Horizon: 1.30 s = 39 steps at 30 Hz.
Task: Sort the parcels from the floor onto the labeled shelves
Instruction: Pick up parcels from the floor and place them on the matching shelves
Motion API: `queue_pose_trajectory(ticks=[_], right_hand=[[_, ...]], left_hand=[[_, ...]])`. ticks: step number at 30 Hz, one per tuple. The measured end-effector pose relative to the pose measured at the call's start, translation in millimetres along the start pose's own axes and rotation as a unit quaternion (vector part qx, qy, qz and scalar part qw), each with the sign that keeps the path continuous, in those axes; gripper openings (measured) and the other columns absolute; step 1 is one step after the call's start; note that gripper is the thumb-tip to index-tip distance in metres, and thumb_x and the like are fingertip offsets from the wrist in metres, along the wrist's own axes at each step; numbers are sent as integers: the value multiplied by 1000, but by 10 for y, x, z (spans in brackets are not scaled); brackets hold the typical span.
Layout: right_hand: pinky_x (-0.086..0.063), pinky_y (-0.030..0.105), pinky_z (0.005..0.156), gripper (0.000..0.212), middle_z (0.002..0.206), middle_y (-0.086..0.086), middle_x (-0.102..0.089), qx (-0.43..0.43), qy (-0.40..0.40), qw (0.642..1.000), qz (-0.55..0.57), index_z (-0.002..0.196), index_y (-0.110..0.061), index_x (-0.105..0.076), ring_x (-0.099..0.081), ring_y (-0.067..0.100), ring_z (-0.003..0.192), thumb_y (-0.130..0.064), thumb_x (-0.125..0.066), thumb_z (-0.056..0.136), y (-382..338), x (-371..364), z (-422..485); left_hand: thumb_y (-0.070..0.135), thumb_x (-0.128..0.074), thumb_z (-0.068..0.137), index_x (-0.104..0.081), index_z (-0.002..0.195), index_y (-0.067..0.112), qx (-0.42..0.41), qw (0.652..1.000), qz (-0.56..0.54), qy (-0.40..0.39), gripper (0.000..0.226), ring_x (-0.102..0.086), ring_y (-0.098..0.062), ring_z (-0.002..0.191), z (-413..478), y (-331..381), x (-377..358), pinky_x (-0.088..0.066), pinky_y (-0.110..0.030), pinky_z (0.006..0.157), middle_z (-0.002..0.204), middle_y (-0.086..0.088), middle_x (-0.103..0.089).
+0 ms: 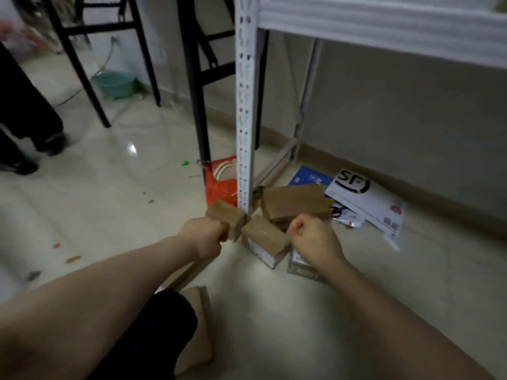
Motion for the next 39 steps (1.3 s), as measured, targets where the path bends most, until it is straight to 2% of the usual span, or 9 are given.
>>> queue_pose_trajectory(ticks=[3,8,11,14,16,19,24,30,39], right_hand=[[-37,23,71,21,110,5,-70,0,-114,989,-89,107,-21,-67,-65,27,103,-32,-54,95,-17,-656,-156],[-50,31,76,21,102,5,-65,-51,-294,954,-15,102,-19,-61,-61,23,91,-35,-63,88,-206,-1508,-254],[-42,27,62,20,82,2,-54,-87,-352,931,45,82,-23,-52,-54,23,78,-34,-67,89,-380,-1913,-190],[-38,25,56,30,72,-1,-46,-107,-387,913,69,72,-24,-45,-49,20,67,-36,-65,90,-493,-2323,-152],[-43,27,63,23,80,1,-55,-110,-407,903,89,83,-20,-56,-55,17,71,-40,-67,84,-518,-2576,-183],[-50,29,69,63,109,2,-64,-146,-433,882,114,118,-17,-61,-63,19,96,-50,-71,65,-477,-2907,-253],[-60,37,81,78,113,1,-69,-193,-440,860,173,126,-19,-60,-67,19,99,-52,-80,58,-367,-3070,-233],[-53,45,78,109,134,11,-47,-332,-396,818,251,145,-37,-25,-54,35,112,-83,-71,58,-292,-2402,-64],[-58,39,52,80,104,8,-64,-327,-275,796,429,110,-29,-53,-65,31,91,-81,-76,53,-473,-1306,294]], left_hand=[[31,-58,84,-64,110,19,96,991,-37,-80,29,-60,-26,105,-46,-538,-319,-47,-29,82,115,-6,-66],[30,-64,86,-62,118,8,185,958,-109,-188,38,-62,-29,110,-143,-1032,-800,-52,-34,79,118,-12,-63],[35,-66,84,-60,114,7,257,901,-223,-270,41,-67,-28,91,-327,-1225,-1103,-58,-36,70,99,-10,-62],[40,-63,85,-49,122,13,343,834,-305,-307,47,-65,-29,92,-488,-1376,-1343,-57,-41,77,113,-12,-60],[42,-61,88,-45,129,10,380,803,-342,-306,54,-64,-31,86,-514,-1430,-1434,-56,-41,73,118,-19,-58],[30,-58,92,-51,125,6,414,762,-416,-274,41,-59,-25,71,-468,-1469,-1538,-53,-36,69,103,-15,-57],[12,-50,93,-63,97,7,432,645,-548,-312,14,-53,-17,55,-387,-1328,-1651,-46,-26,50,78,-9,-61],[7,-57,93,-67,93,10,377,688,-567,-250,10,-57,-18,80,-172,-1073,-1476,-51,-31,70,90,-8,-64],[2,-72,79,-58,111,24,154,753,-637,-59,41,-60,-21,103,339,-447,-530,-49,-35,91,104,-1,-63]])
Point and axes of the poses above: each hand's wrist, its own z-axis towards the middle knuckle, its own x-axis out of the back of the hand, y = z × x, the point moved 1 cm from there along z, towards the middle knuckle
